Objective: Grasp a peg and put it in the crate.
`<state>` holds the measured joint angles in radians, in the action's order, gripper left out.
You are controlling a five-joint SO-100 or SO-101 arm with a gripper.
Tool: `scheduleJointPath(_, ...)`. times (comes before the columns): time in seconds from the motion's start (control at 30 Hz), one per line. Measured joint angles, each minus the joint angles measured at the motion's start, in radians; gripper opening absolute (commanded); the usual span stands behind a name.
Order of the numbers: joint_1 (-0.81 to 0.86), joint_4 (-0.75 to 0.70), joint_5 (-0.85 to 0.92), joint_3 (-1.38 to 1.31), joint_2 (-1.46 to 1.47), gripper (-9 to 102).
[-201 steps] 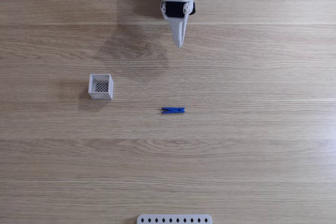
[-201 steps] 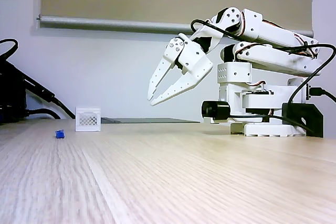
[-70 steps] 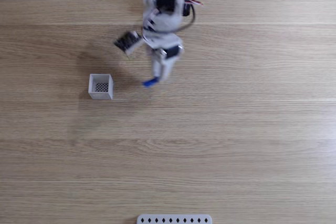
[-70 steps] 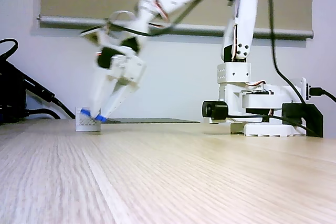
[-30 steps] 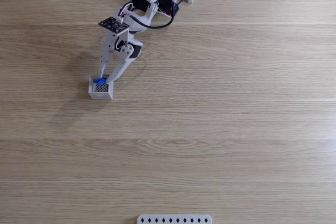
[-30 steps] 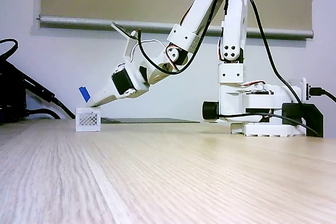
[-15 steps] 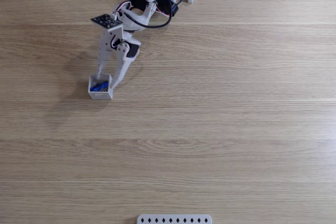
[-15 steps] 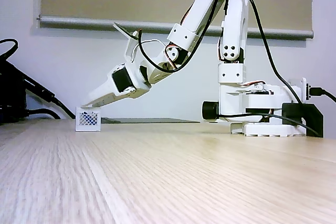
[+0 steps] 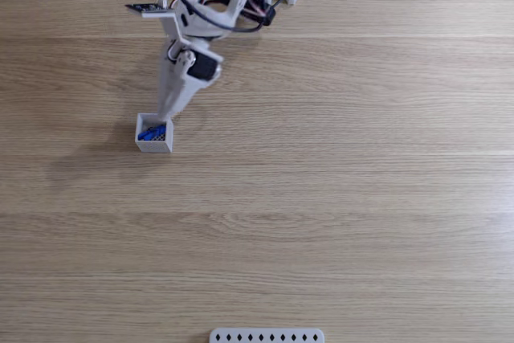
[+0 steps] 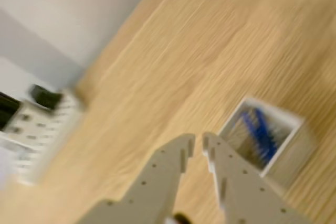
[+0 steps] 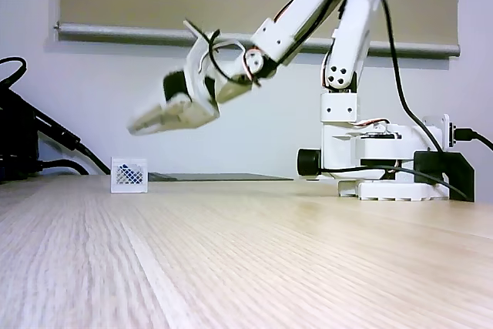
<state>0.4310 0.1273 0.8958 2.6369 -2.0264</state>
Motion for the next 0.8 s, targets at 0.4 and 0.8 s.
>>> scheduleJointPath(0.4,-0.318,-0.824,-0.893,0.002,-0.601,1)
scheduleJointPath(0.8,-0.453,-1.184,-1.138,0.061,-1.054,0)
